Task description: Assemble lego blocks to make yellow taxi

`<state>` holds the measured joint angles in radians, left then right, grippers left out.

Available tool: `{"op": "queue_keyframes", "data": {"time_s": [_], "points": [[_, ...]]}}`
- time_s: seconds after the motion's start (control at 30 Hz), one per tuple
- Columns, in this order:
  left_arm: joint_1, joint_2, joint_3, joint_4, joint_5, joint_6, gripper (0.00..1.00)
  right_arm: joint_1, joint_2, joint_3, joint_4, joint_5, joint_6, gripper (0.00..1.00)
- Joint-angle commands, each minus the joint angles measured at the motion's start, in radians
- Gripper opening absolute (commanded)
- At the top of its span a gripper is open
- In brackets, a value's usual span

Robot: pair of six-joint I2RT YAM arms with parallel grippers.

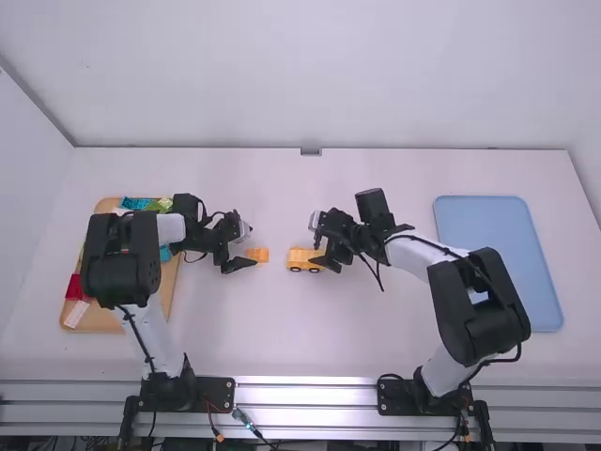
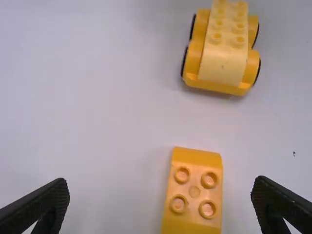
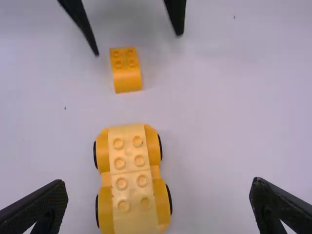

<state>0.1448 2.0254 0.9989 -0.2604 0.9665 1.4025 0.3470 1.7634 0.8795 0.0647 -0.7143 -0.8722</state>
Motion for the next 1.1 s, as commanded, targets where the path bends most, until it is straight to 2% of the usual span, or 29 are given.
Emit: {"op": "queue_keyframes", "data": {"time_s": [0.0,0.07,0.17,0.5,0.67,0.87,1.07], "points": [[-0.001,0.044,0.022,-0.008,0.048,0.045,0.96,-0.020,0.049,-0.003,0.014,-0.110,0.004,0.99],[-0.001,0.055,0.025,-0.019,0.047,0.083,0.92,-0.026,0.063,-0.003,0.025,-0.129,0.003,0.99],[-0.001,0.062,0.021,-0.024,0.037,0.114,0.66,-0.026,0.089,-0.003,0.042,-0.135,0.004,0.99],[-0.009,0.114,0.021,0.020,0.040,0.114,0.59,-0.017,0.119,-0.003,0.066,-0.154,0.004,0.99],[-0.006,0.123,0.021,0.033,0.047,0.114,0.42,-0.019,0.119,-0.003,0.066,-0.154,0.011,0.99],[-0.012,0.122,0.021,0.047,0.047,0.114,0.38,-0.013,0.119,-0.003,0.067,-0.153,0.011,0.99],[-0.012,0.122,0.021,0.060,0.047,0.115,0.24,-0.021,0.119,-0.003,0.059,-0.151,0.011,0.99]]}}
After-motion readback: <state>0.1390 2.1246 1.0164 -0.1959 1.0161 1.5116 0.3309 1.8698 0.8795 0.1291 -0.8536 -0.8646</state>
